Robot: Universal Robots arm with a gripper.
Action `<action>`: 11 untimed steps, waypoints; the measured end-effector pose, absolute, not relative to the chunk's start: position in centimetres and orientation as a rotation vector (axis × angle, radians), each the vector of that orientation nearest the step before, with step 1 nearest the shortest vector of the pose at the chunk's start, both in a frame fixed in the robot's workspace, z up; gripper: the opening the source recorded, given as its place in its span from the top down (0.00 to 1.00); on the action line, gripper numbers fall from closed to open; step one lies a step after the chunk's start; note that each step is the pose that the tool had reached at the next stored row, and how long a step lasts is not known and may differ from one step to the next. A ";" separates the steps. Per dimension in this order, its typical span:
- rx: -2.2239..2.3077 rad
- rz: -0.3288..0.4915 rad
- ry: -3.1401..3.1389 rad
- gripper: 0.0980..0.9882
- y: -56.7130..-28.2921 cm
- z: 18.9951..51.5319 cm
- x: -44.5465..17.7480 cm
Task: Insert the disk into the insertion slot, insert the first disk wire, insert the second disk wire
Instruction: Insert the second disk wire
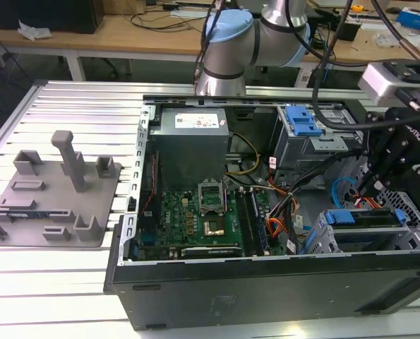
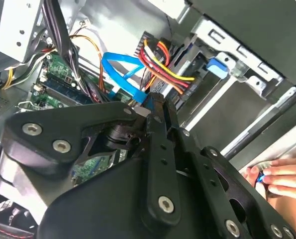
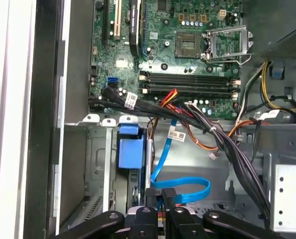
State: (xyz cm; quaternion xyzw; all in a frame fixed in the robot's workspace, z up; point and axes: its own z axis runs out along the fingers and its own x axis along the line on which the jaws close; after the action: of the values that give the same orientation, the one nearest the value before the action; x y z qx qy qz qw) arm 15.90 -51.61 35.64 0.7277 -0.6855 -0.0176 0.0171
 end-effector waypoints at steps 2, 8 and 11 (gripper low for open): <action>2.271 -0.074 -2.138 0.93 -52.4 35.6 16.0; 2.273 -0.082 -2.142 0.93 -53.0 35.6 16.0; 2.273 -0.082 -2.143 0.93 -53.0 35.5 16.0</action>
State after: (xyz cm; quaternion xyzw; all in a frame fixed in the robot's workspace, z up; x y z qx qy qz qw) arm 15.95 -53.05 35.54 0.7274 -0.6857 -0.0261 0.0085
